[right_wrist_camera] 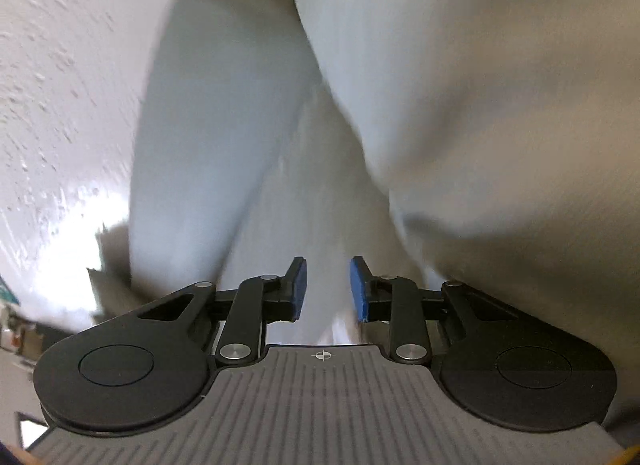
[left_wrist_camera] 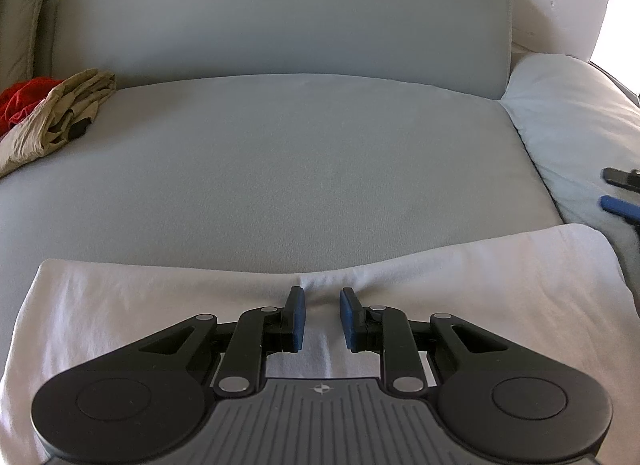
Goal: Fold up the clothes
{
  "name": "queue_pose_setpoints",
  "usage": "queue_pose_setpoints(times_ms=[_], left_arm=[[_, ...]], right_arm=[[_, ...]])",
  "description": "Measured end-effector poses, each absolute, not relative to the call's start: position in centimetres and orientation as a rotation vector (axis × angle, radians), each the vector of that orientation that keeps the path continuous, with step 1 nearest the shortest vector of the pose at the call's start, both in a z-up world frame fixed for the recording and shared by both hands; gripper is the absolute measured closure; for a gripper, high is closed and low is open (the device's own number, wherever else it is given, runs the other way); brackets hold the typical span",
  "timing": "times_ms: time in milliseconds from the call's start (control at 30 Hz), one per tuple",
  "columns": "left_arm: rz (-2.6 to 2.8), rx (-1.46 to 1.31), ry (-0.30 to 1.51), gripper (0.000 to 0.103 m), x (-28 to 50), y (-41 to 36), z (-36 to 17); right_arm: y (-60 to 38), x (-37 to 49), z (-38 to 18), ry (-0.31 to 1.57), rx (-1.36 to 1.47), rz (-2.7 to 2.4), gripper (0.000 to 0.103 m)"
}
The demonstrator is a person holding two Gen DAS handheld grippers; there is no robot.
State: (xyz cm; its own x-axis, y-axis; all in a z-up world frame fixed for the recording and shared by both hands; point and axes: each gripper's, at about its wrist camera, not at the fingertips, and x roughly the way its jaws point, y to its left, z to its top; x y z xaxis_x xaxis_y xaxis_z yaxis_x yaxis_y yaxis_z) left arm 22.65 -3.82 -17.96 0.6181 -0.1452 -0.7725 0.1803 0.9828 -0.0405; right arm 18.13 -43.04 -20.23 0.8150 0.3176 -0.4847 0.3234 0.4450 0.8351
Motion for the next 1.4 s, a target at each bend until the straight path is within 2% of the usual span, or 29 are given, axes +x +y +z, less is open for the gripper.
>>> queue_pose_setpoints(times_ms=[167, 300, 567, 767, 833, 867, 967, 1100, 1233, 1300, 1333, 1400], left_arm=[[-0.187, 0.041, 0.884, 0.082, 22.6, -3.9, -17.9], [-0.186, 0.044, 0.882, 0.082, 22.6, -3.9, -17.9], [-0.189, 0.036, 0.881, 0.082, 22.5, -3.7, -17.9], [-0.197, 0.032, 0.881, 0.081, 22.7, -3.6, -17.9], [-0.198, 0.030, 0.880, 0.080, 22.7, -3.6, -17.9], [-0.199, 0.030, 0.880, 0.080, 22.7, -3.5, -17.9], [-0.198, 0.028, 0.878, 0.079, 22.7, -3.5, -18.0], [-0.192, 0.031, 0.874, 0.079, 22.6, -3.8, -17.9], [-0.187, 0.047, 0.865, 0.079, 22.5, -3.9, -17.9], [-0.141, 0.066, 0.838, 0.081, 22.2, -3.8, -17.7], [-0.077, 0.073, 0.824, 0.089, 22.0, -3.2, -17.8], [0.056, 0.085, 0.798, 0.090, 21.7, -1.9, -17.9]], right_arm=[[-42.3, 18.8, -19.7, 0.867, 1.086, 0.035, 0.073], [-41.4, 19.3, -20.9, 0.956, 1.143, 0.166, 0.070], [-39.8, 21.8, -23.5, 0.943, 1.234, 0.273, 0.066], [-39.6, 23.3, -24.6, 0.806, 1.281, 0.236, 0.063], [-40.1, 23.0, -24.3, 0.733, 1.285, 0.174, 0.067], [-40.4, 22.7, -24.0, 0.694, 1.275, 0.130, 0.076], [-40.8, 22.2, -22.9, 0.644, 1.223, 0.028, 0.086], [-39.2, 21.8, -19.8, 0.617, 1.037, -0.032, 0.083], [-36.1, 24.2, -19.4, 0.757, 0.963, 0.209, 0.076], [-34.2, 25.2, -19.8, 0.830, 0.826, 0.146, 0.086], [-33.5, 25.5, -20.0, 0.854, 0.739, 0.045, 0.103], [-33.2, 25.7, -20.0, 0.879, 0.630, -0.139, 0.103]])
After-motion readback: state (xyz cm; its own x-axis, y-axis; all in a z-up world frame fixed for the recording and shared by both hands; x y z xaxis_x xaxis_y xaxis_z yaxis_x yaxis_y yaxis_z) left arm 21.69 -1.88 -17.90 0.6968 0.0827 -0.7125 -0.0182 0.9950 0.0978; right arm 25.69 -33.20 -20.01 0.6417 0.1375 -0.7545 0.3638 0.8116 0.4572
